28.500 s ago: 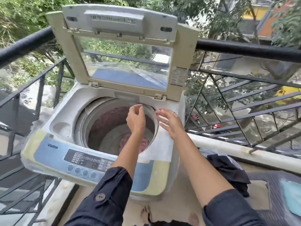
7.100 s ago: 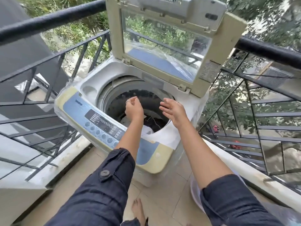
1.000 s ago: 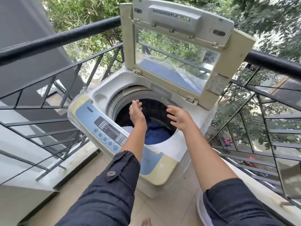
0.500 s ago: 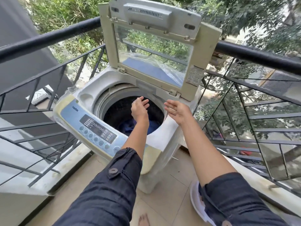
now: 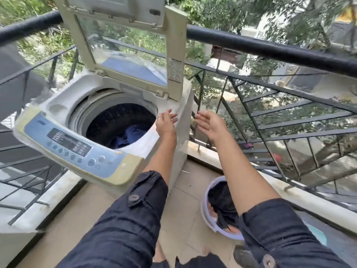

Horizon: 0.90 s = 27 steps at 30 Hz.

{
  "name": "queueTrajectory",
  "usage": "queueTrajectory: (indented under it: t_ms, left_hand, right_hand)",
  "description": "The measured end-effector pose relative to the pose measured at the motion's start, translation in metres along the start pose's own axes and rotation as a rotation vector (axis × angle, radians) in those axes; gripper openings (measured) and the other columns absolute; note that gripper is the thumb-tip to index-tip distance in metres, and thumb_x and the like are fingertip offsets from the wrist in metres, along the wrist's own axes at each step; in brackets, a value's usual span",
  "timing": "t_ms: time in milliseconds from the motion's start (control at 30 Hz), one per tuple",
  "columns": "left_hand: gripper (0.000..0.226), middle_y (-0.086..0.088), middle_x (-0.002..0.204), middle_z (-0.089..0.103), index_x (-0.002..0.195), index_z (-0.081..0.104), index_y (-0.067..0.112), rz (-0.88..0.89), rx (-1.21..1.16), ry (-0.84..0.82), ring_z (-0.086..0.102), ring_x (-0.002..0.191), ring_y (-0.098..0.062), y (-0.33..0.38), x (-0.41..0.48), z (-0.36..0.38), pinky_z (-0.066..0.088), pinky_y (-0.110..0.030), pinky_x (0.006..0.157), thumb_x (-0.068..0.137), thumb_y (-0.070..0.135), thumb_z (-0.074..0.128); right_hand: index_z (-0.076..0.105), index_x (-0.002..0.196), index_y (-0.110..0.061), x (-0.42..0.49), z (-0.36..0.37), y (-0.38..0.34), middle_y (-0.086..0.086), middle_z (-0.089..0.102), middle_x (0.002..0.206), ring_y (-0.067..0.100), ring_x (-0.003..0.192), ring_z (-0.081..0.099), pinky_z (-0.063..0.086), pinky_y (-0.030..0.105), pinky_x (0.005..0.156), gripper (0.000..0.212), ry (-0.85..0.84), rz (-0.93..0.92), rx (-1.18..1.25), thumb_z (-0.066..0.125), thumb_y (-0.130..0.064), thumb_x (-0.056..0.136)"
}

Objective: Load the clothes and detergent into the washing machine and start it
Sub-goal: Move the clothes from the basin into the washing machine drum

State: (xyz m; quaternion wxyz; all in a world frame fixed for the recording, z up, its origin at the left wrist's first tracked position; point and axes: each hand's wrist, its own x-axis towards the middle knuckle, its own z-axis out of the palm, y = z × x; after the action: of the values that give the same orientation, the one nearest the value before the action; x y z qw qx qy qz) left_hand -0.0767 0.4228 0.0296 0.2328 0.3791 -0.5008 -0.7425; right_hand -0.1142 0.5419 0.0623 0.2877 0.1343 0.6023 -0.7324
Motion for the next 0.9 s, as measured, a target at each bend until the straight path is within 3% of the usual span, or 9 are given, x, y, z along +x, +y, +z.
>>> queueTrajectory:
  t_ms: [133, 200, 300, 400, 533, 633, 733, 833, 900]
  left_hand:
    - [0.018, 0.002, 0.075, 0.063, 0.097, 0.058, 0.012, -0.019, 0.051, -0.066, 0.059, 0.063, -0.009, -0.037, -0.030, 0.031, 0.044, -0.019, 0.059, 0.098, 0.016, 0.040]
    - [0.020, 0.002, 0.074, 0.062, 0.091, 0.058, 0.015, -0.037, 0.065, -0.090, 0.060, 0.059, -0.006, -0.056, -0.043, 0.045, 0.041, -0.017, 0.054, 0.098, 0.015, 0.040]
    - [0.020, 0.002, 0.075, 0.063, 0.087, 0.058, 0.018, -0.069, 0.106, -0.110, 0.060, 0.062, -0.008, -0.085, -0.059, 0.065, 0.038, -0.019, 0.052, 0.097, 0.016, 0.041]
    - [0.016, 0.003, 0.075, 0.064, 0.090, 0.058, 0.017, -0.087, 0.157, -0.137, 0.058, 0.061, -0.009, -0.113, -0.072, 0.085, 0.037, -0.022, 0.055, 0.095, 0.016, 0.043]
    - [0.015, 0.003, 0.076, 0.064, 0.090, 0.057, 0.018, -0.104, 0.236, -0.212, 0.058, 0.053, 0.002, -0.150, -0.086, 0.108, 0.040, -0.023, 0.060, 0.097, 0.018, 0.044]
    - [0.020, -0.001, 0.081, 0.067, 0.080, 0.057, 0.025, -0.129, 0.302, -0.254, 0.060, 0.062, -0.003, -0.183, -0.090, 0.121, 0.043, -0.029, 0.071, 0.097, 0.022, 0.047]
    - [0.023, -0.004, 0.085, 0.069, 0.075, 0.054, 0.030, -0.147, 0.386, -0.258, 0.066, 0.087, -0.020, -0.223, -0.083, 0.131, 0.048, -0.035, 0.093, 0.096, 0.022, 0.050]
    - [0.017, -0.009, 0.106, 0.070, 0.078, 0.057, 0.027, -0.154, 0.482, -0.256, 0.063, 0.106, -0.026, -0.270, -0.072, 0.130, 0.046, -0.036, 0.098, 0.094, 0.024, 0.053]
    - [0.006, -0.007, 0.112, 0.068, 0.090, 0.059, 0.022, -0.177, 0.533, -0.260, 0.061, 0.109, -0.025, -0.304, -0.065, 0.130, 0.044, -0.035, 0.095, 0.092, 0.023, 0.054]
  right_hand:
    - [0.059, 0.106, -0.018, -0.007, -0.055, 0.003, -0.006, 0.062, 0.086, 0.007, 0.074, 0.059, 0.038, 0.028, 0.082, 0.018, 0.037, -0.022, -0.027, 0.044, -0.020, 0.096]
    - [0.060, 0.097, -0.020, -0.009, -0.083, 0.006, -0.005, 0.062, 0.090, 0.008, 0.078, 0.059, 0.037, 0.024, 0.073, 0.017, 0.058, -0.001, -0.036, 0.044, -0.019, 0.097]
    - [0.058, 0.122, -0.011, -0.013, -0.126, 0.013, 0.002, 0.063, 0.121, 0.014, 0.101, 0.059, 0.036, 0.020, 0.064, 0.030, 0.105, 0.032, -0.038, 0.046, -0.020, 0.096]
    - [0.054, 0.129, -0.009, -0.011, -0.167, 0.023, 0.007, 0.059, 0.131, 0.018, 0.110, 0.060, 0.040, 0.023, 0.067, 0.036, 0.167, 0.054, -0.021, 0.046, -0.020, 0.096]
    - [0.059, 0.119, -0.016, -0.004, -0.216, 0.039, 0.006, 0.062, 0.125, 0.013, 0.091, 0.059, 0.034, 0.031, 0.091, 0.026, 0.265, 0.051, 0.011, 0.047, -0.021, 0.095]
    - [0.059, 0.107, -0.021, 0.007, -0.249, 0.059, 0.003, 0.063, 0.116, 0.010, 0.090, 0.059, 0.032, 0.035, 0.095, 0.016, 0.352, 0.066, 0.033, 0.050, -0.023, 0.094]
    - [0.062, 0.096, -0.020, 0.024, -0.280, 0.085, 0.008, 0.065, 0.118, 0.015, 0.101, 0.058, 0.035, 0.034, 0.096, 0.011, 0.425, 0.057, 0.069, 0.052, -0.020, 0.092]
    - [0.066, 0.105, -0.008, 0.047, -0.309, 0.122, 0.015, 0.063, 0.123, 0.021, 0.108, 0.058, 0.037, 0.017, 0.069, 0.019, 0.505, 0.047, 0.128, 0.053, -0.011, 0.090]
    - [0.063, 0.114, -0.007, 0.063, -0.328, 0.153, 0.014, 0.062, 0.127, 0.019, 0.107, 0.059, 0.036, 0.017, 0.063, 0.026, 0.561, 0.067, 0.154, 0.055, -0.012, 0.090]
